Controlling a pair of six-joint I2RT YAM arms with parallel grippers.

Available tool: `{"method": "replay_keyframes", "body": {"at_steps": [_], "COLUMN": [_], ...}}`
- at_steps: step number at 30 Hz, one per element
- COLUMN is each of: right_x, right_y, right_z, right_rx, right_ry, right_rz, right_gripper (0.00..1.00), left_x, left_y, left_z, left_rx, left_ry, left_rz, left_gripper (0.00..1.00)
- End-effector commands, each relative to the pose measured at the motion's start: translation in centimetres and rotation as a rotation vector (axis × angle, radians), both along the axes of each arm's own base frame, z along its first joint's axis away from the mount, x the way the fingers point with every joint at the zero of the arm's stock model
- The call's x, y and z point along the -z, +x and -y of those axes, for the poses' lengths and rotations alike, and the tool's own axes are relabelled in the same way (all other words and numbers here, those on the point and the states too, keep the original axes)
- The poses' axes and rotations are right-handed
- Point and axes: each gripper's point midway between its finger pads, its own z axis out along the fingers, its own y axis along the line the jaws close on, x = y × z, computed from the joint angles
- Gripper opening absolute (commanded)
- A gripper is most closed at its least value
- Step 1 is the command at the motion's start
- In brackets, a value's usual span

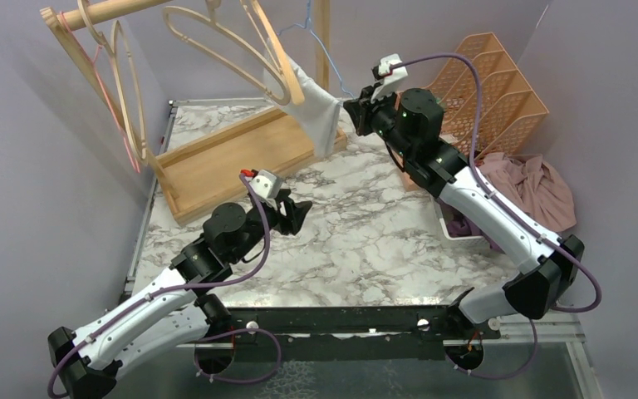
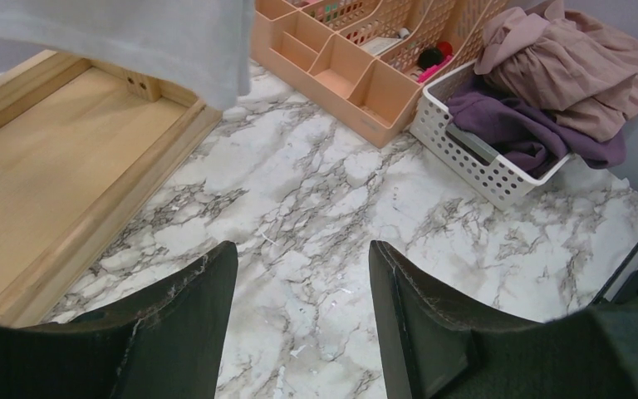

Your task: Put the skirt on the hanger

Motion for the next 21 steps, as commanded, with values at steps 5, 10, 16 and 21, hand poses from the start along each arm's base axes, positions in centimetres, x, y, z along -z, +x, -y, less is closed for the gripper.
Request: {"method": "replay_keyframes", "body": {"at_steps": [5, 10, 16, 21], "right_x": [-9.2, -10.5, -8.2, -5.3], "right_y": [1.6, 3.0, 5.5, 7.2], "right_z": [-0.1, -0.8, -1.9, -2.3], "right_rx": [0.028, 0.029, 0.028, 0.030], "right_ry": [0.156, 0.166, 0.125, 0.110], "right_rz": [0.207, 0.215, 0.143, 0.049], "right_gripper": [0.01, 0.01, 0.01, 0.01], "left_x": [-0.6, -0.5, -0.2, 0.5], "left_y": [0.2, 0.2, 0.1, 0.1], "left_z": [0.4, 0.4, 0.5, 0.6], "left_rx": [0.010, 0.012, 0.013, 0.012], "left_ry": [0.000, 0.001, 0.000, 0.004], "left_rz": [0.025, 0.025, 0.008, -0.020], "left_gripper": [0.62, 0.62, 0.62, 0.62]}}
